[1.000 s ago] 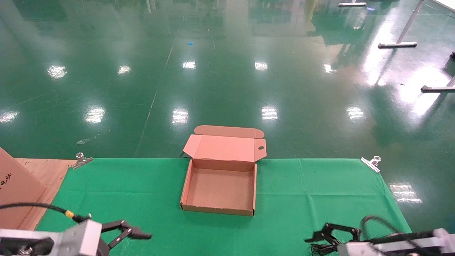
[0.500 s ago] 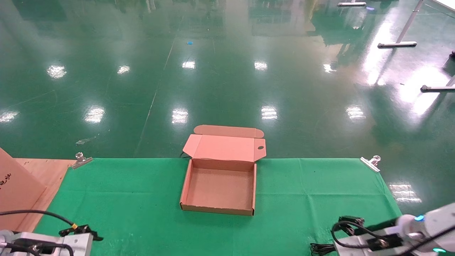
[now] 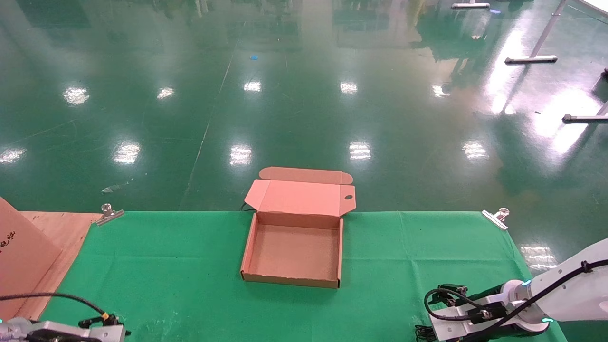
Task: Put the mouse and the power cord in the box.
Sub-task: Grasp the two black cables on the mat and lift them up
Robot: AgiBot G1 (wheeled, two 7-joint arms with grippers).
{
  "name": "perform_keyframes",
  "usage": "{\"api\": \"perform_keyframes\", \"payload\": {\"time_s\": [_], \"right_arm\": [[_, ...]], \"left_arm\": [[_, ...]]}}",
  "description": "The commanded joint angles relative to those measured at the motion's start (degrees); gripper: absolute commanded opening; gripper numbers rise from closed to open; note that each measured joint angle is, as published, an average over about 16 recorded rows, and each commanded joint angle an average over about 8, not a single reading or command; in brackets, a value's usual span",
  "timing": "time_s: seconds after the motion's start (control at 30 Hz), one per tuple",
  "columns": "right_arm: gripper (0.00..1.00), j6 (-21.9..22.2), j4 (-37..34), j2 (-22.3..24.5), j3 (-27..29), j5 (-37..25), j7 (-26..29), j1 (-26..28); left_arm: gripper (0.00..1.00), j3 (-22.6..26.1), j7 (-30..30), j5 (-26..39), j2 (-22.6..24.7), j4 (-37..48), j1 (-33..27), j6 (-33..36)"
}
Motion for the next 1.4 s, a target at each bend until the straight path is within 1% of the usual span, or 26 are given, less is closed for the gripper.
{"api": "perform_keyframes", "payload": {"time_s": [0.03, 0.13, 0.17, 0.2, 0.23, 0.4, 0.43, 0.47, 0.5, 0.9, 1.4], "right_arm": [[1.0, 0.5, -2.7, -0.8, 0.1, 0.2, -1.5, 0.7], [1.0, 1.6, -5.7, -1.6, 0.0, 0.0, -3.5, 1.4], [0.99, 2.0, -6.6, -1.9, -0.1, 0.0, -4.1, 1.5], [0.93, 2.3, -7.5, -2.1, -0.1, -0.1, -4.7, 1.7], [0.81, 2.5, -8.4, -2.3, -0.1, -0.1, -5.2, 1.9], [0.18, 3.4, -12.2, -3.1, 0.0, 0.0, -7.5, 3.0], [0.07, 3.5, -12.8, -3.2, 0.0, 0.0, -7.9, 3.2], [0.0, 3.6, -13.4, -3.3, 0.0, 0.1, -8.3, 3.4], [0.0, 3.8, -14.0, -3.4, 0.0, 0.1, -8.8, 3.6], [0.0, 4.8, -19.5, -4.5, 0.5, 0.8, -12.5, 5.3], [0.0, 3.6, -23.2, -5.4, 0.8, 1.4, -15.4, 6.6]], "left_arm": [[1.0, 0.1, 1.2, -0.1, 0.5, 1.9, -0.1, 0.2], [1.0, 0.1, 2.8, -0.3, 0.9, 4.2, -0.7, 0.3], [1.0, 0.0, 3.3, -0.4, 1.0, 5.0, -0.9, 0.3], [0.95, 0.0, 3.8, -0.4, 1.1, 5.7, -1.1, 0.3], [0.84, 0.0, 4.3, -0.5, 1.2, 6.4, -1.4, 0.3], [0.22, 0.1, 6.4, -0.2, 1.7, 9.6, -2.5, -0.3], [0.1, 0.1, 6.8, -0.1, 1.8, 10.2, -2.7, -0.4], [0.01, 0.1, 7.1, 0.0, 1.9, 10.7, -2.9, -0.6], [0.0, 0.1, 7.5, 0.1, 2.0, 11.3, -3.1, -0.7], [0.0, 0.3, 10.7, 0.2, 3.6, 16.8, -4.4, -1.4], [0.0, 0.0, 14.0, -0.2, 3.9, 21.5, -5.6, -1.2]]}}
